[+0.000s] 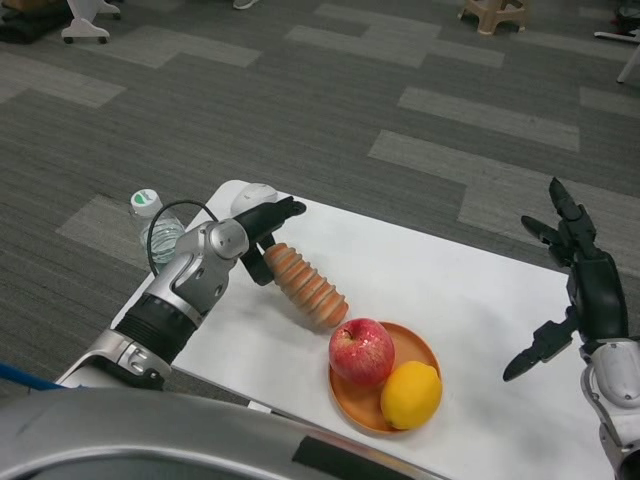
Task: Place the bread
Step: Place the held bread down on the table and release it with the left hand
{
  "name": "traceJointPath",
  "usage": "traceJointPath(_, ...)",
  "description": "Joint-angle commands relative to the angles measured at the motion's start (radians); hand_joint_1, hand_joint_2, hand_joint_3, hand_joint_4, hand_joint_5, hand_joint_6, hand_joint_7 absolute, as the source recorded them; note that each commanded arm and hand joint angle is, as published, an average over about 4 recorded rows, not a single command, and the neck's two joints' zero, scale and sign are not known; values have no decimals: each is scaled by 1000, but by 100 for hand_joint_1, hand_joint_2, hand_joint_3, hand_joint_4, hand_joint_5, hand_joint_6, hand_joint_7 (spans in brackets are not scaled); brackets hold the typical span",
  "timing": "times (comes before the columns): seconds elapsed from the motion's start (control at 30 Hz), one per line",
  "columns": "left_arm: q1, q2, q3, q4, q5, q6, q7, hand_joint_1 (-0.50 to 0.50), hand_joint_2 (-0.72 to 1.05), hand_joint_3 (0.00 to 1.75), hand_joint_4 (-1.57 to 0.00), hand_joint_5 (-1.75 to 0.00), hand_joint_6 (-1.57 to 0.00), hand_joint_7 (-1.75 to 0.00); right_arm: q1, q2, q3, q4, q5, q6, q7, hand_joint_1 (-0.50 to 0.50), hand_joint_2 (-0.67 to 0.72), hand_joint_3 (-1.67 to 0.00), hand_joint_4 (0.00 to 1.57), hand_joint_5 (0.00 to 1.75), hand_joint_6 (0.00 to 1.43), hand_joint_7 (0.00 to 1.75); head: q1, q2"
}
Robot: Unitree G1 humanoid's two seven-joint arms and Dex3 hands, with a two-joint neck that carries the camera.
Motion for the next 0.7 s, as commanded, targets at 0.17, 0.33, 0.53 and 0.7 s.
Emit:
traceJointPath(0.17,31,12,38,-73,-70,-10,-5,50,105,41,0,-154,0,-14,-11,-7,6,-14,3,-3,-6,17,60,0,37,39,0,0,2,0)
traceJointPath(0.33,40,14,54,-91,-94,-28,-3,50,105,52,0,-154,0,-14,-8,-6,6,-18,4,-3,-6,17,60,0,37,34,0,0,4,-1)
traceJointPath(0.53,46,17,68,-102,-118,-56,-1,50,105,55,0,-146,0,-14,-2,-4,6,-25,4,-3,-6,17,60,0,37,39,0,0,4,-2)
traceJointPath(0.7,46,18,91,-89,-220,-127,9,50,105,68,0,-144,0,-14,5,-2,6,-32,3,-3,-6,17,60,0,37,39,0,0,9,-1)
